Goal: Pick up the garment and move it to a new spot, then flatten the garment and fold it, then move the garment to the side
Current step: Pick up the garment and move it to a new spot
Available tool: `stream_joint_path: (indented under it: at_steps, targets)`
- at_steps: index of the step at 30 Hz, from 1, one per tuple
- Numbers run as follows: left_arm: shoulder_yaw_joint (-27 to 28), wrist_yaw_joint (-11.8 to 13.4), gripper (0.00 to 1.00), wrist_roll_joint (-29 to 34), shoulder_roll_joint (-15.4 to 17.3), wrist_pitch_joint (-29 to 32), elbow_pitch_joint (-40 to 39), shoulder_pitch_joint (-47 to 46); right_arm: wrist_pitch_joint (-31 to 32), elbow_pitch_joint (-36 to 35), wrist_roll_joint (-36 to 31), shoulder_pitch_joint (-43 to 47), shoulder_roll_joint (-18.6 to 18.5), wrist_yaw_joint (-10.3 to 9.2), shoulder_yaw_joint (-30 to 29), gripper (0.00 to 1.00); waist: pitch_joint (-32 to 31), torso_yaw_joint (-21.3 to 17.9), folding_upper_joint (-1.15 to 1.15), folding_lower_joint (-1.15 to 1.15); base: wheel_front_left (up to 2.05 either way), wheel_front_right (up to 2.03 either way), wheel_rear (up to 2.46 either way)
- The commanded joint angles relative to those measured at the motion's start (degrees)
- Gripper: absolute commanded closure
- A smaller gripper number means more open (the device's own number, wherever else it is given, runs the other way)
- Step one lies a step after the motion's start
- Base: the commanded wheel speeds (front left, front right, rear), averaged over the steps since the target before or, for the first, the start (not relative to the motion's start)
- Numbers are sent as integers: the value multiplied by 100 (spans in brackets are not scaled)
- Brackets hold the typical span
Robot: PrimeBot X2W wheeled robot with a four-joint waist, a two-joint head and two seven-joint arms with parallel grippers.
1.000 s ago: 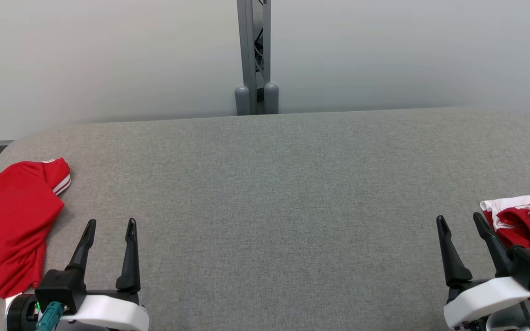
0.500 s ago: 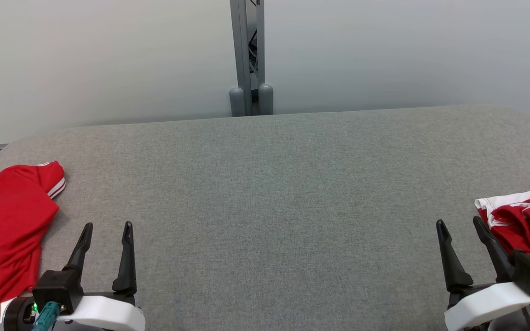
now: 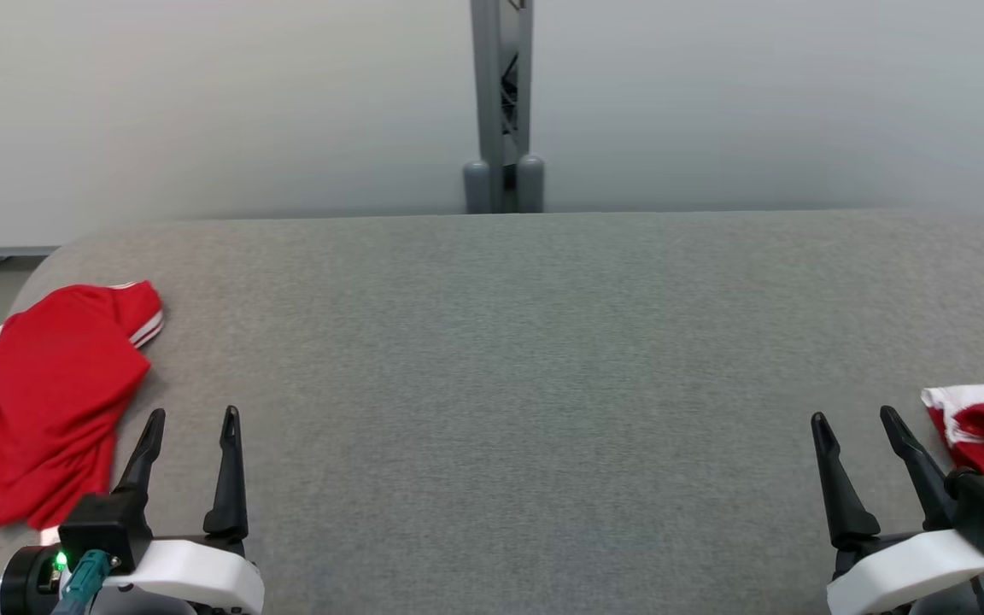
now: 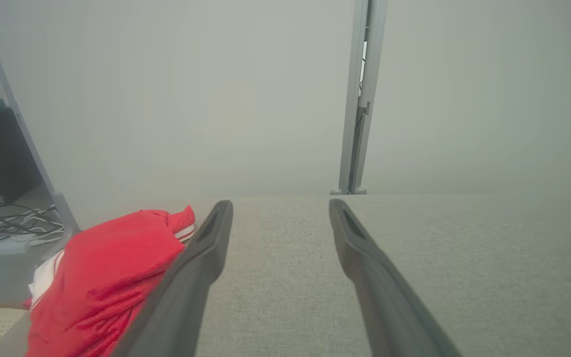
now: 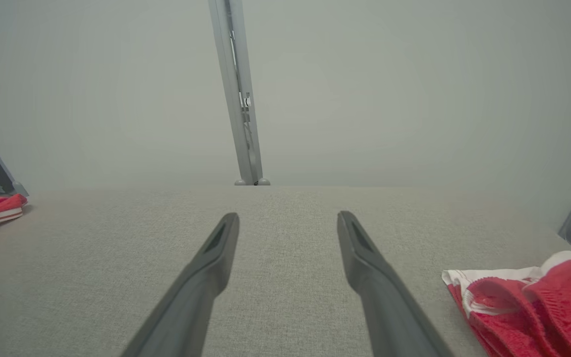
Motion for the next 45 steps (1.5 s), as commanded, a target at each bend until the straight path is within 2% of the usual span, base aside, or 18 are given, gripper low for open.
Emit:
stream_joint_path:
  at_steps: [1, 13, 19, 35, 39, 40, 41, 45]
  targets:
    - [37, 33, 0, 1, 52, 14, 15, -60, 37, -54, -23, 35, -27, -2, 19, 0, -2, 255, 0, 0, 0, 0, 0]
    - [173, 183, 0, -151, 69, 38, -7, 75, 113, -98, 27, -42, -29, -2, 420, 0, 22, 1621, 0, 0, 0, 0, 0]
    - [214, 174, 0, -223, 101, 51, -9, 91, 89, 10, 108, -93, -28, -2, 599, 0, 5, 2031, 0, 0, 0, 0, 0]
    - [206, 247, 0, -304, 108, 61, -207, -105, 58, 80, 134, -182, -28, -2, 636, 0, 99, 2112, 0, 0, 0, 0, 0]
    - [328, 251, 0, -284, 267, 136, -431, -436, 101, 21, 92, -232, -30, -2, 630, 0, 179, 2071, 0, 0, 0, 0, 0]
    - [433, 259, 0, -235, 451, 242, -578, -773, 133, -18, 35, -259, -28, -2, 626, 0, 256, 2029, 0, 0, 0, 0, 0]
    - [433, 259, 0, -235, 451, 242, -578, -773, 133, -18, 35, -259, -28, -2, 626, 0, 256, 2029, 0, 0, 0, 0, 0]
    - [613, 154, 0, -436, 736, 796, -563, -1564, 199, -110, -91, -382, -29, -2, 627, 0, 478, 1847, 0, 0, 0, 0, 0]
